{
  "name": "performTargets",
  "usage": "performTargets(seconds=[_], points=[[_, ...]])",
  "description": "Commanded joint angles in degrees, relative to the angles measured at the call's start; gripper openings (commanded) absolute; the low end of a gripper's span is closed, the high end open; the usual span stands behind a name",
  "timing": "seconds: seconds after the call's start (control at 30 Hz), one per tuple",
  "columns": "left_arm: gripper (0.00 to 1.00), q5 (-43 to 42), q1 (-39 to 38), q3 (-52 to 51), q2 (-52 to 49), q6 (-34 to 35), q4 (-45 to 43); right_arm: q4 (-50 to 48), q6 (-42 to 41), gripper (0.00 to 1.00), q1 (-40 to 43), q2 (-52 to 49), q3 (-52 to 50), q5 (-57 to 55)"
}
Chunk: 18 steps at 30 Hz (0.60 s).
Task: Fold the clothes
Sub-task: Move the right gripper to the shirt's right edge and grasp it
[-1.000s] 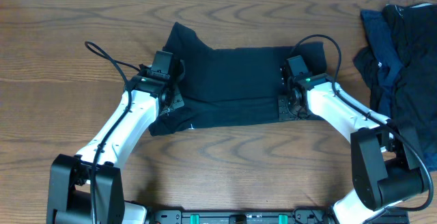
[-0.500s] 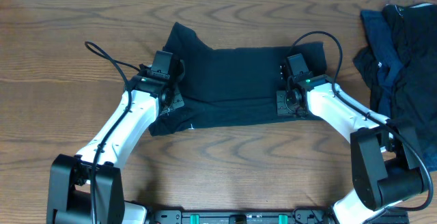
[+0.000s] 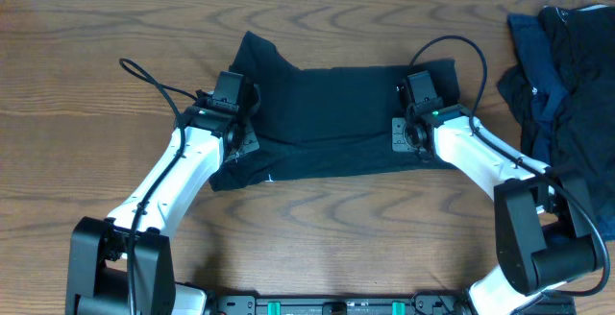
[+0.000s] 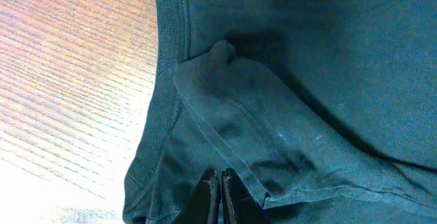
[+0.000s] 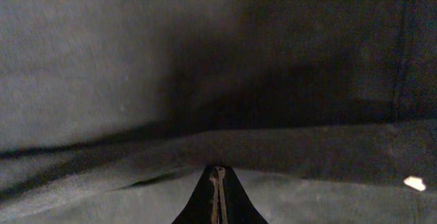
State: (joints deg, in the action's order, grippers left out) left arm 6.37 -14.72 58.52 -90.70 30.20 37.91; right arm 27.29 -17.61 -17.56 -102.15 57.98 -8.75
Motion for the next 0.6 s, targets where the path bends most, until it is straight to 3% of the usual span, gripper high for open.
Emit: performTargets(seconds=[0.0, 0.57], points=[[0.06, 0.11, 0.31, -0.22, 0.59, 0.28, 0.17, -1.64, -0.81, 0.01, 0.37, -2.01, -0.42, -1.16], [0.06, 0.2, 0.31, -0.22, 0.59, 0.28, 0.35, -14.88, 1.2, 0.09, 1.09, -3.48, 0.17, -5.29]])
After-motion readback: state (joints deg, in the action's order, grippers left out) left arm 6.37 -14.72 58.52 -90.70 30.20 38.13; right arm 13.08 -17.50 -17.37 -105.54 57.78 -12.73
